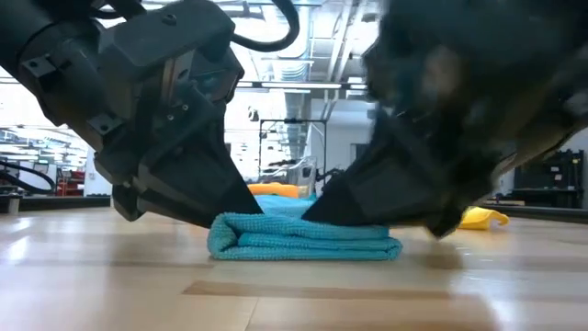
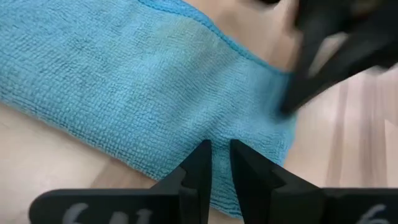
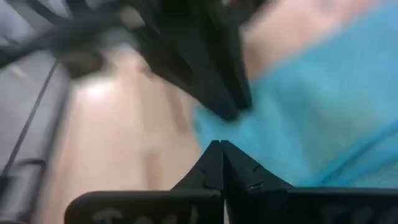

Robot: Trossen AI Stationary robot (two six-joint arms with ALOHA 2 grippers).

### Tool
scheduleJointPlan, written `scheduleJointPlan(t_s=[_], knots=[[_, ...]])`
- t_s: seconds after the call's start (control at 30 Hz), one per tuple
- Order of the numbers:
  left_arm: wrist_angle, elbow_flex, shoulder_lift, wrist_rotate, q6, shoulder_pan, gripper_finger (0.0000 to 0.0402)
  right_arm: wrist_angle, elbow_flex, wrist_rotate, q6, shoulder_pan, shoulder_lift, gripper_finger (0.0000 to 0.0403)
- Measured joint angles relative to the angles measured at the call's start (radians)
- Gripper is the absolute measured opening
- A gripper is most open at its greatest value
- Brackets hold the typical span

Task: Fold microfiber towels
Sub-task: Fold the blue microfiber cloth

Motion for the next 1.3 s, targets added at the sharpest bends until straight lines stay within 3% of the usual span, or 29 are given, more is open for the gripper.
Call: scheduleJointPlan(t_s=[0.17,0.27,0.47,0.63,0.87,1.07,1.17,1.3], knots=[[-0.009,0.001,-0.002,0.015,0.0,0.0,0.0052,-0.06,-0.028,0.16,-0.17,-0.058,-0.176,0.0014],[-0.012,0.001,-0.002,0.014,0.003,0.0,0.0052,-0.033,-0.098,0.145,-0.25,-0.136,-0.189,0.0012],[-0.022,0.002,-0.002,0.016,0.02,-0.001,0.0052,0.34,-0.162,-0.069,-0.287,-0.264,-0.036,0.0016],[-0.047,0.003,-0.005,0.052,0.021,-0.001,0.0052,0.473,-0.155,-0.046,-0.254,-0.296,0.124,0.0009],[-0.081,-0.001,-0.051,0.146,0.048,-0.023,0.0052,0.461,-0.154,-0.054,-0.248,-0.294,0.125,0.0015],[-0.086,0.004,-0.181,-0.029,0.163,-0.049,0.0052,0.426,-0.16,-0.098,-0.257,-0.319,0.099,0.0013],[-0.126,-0.004,-0.177,-0.039,0.186,-0.041,0.0052,0.424,-0.16,-0.099,-0.236,-0.323,0.097,0.0023],[-0.054,0.002,-0.144,-0.062,0.199,-0.039,0.0052,0.417,-0.165,-0.106,-0.233,-0.321,0.061,0.0027]])
